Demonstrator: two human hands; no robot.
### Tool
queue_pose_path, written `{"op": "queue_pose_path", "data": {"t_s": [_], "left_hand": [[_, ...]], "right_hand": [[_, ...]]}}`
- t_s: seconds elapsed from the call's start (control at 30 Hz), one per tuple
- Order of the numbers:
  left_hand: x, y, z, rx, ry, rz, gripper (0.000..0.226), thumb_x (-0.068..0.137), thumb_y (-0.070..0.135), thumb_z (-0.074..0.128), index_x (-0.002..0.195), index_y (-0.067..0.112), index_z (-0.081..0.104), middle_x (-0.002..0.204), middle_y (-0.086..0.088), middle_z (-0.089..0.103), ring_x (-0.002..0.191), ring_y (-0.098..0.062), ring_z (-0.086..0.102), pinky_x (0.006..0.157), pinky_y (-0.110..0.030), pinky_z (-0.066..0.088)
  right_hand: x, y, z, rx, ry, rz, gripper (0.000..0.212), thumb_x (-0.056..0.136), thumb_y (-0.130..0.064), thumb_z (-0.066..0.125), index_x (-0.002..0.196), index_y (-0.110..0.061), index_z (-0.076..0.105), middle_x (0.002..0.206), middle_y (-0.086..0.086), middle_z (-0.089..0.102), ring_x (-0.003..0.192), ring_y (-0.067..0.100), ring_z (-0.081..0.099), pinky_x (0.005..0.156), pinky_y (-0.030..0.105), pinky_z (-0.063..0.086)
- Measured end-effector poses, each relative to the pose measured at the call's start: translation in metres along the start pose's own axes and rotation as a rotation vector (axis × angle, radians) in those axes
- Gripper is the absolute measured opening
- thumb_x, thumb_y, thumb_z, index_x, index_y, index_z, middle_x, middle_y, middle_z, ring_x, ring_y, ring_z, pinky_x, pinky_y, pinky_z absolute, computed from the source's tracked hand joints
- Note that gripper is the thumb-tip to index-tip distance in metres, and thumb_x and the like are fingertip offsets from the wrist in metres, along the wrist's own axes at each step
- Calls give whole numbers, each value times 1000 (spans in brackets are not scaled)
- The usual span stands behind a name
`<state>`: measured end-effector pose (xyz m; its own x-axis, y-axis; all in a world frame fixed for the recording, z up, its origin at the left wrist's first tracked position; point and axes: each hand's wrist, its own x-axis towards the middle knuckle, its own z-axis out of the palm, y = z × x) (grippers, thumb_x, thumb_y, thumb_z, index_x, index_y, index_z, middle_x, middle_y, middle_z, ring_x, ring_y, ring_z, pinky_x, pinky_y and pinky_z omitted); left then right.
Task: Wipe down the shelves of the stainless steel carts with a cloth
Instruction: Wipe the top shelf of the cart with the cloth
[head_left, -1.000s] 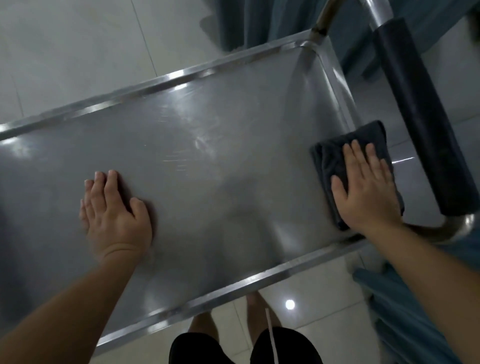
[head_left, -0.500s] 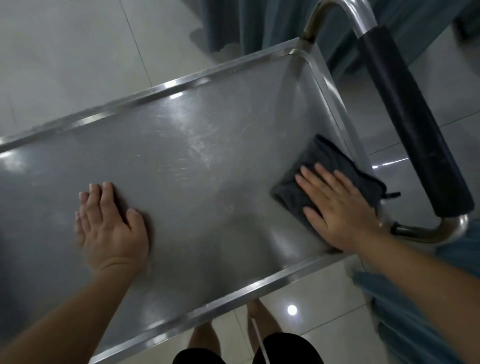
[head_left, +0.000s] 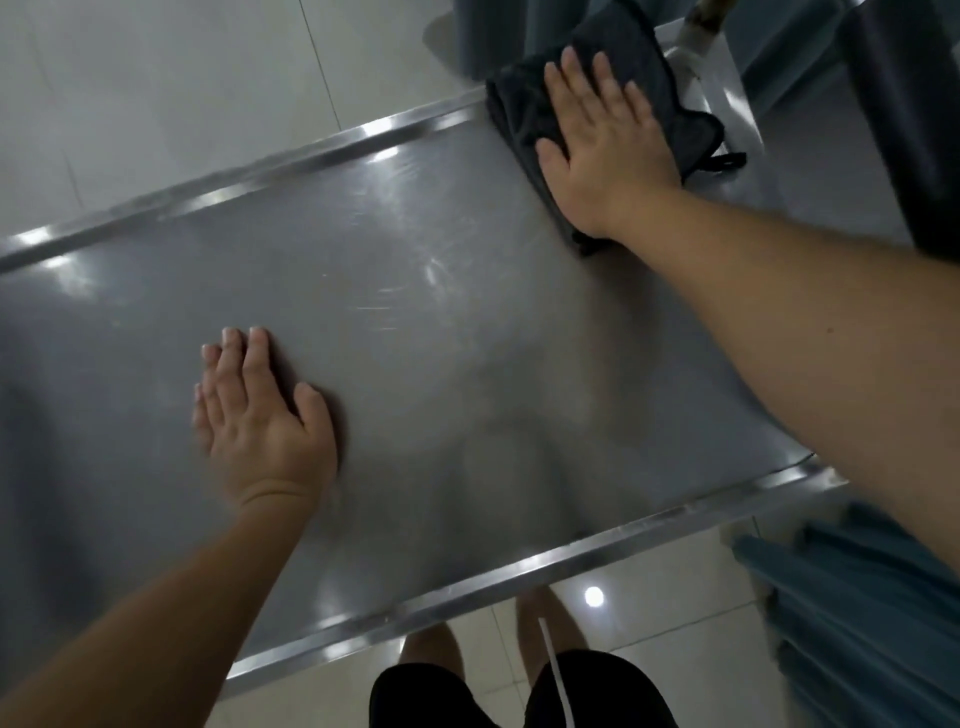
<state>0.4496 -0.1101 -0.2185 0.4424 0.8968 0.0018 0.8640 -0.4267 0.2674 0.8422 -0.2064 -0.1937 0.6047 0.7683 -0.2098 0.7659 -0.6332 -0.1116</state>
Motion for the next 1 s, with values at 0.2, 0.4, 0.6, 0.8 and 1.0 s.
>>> {"op": "queue_pose_path", "data": {"t_s": [0.2, 0.4, 0.6, 0.8, 1.0], "left_hand": [[-1, -2, 0, -15, -3, -5, 71, 94, 39, 43, 162, 20, 34, 171, -9, 29, 160, -28, 19, 130, -46, 10], [-1, -1, -1, -34, -20, -13, 70, 95, 40, 42, 161, 21, 33, 172, -8, 27, 161, -27, 16, 131, -47, 8], [-2, 3, -7, -39, -34, -14, 67, 99, 45, 38, 161, 22, 33, 172, -7, 27, 161, -28, 16, 130, -49, 10], [14, -19, -30, -58, -119, 72, 59, 105, 48, 30, 159, 27, 40, 170, 0, 33, 156, -28, 28, 124, -52, 23], [10, -78, -48, 11, -106, 13, 64, 103, 44, 31, 164, 24, 35, 173, -1, 28, 158, -26, 25, 126, -48, 17]], "right_hand": [[-133, 9, 26, -14, -19, -114, 68, 105, -51, 27, 166, -22, 19, 174, -4, 15, 160, 21, 10, 129, 44, 8], [-271, 28, 53, -44, -76, -91, 69, 107, -50, 27, 167, -22, 13, 175, -4, 7, 161, 20, 2, 129, 49, 12], [-328, 34, 57, -70, -114, -197, 68, 105, -47, 35, 166, -20, 20, 174, -4, 13, 161, 22, 8, 127, 52, 17], [-319, 27, 58, -118, -130, -227, 69, 105, -47, 32, 167, -21, 14, 175, -4, 9, 161, 24, 7, 126, 53, 17], [-269, -21, 56, -131, -108, -301, 68, 105, -47, 32, 166, -22, 18, 174, -4, 15, 161, 22, 9, 127, 52, 18]]}}
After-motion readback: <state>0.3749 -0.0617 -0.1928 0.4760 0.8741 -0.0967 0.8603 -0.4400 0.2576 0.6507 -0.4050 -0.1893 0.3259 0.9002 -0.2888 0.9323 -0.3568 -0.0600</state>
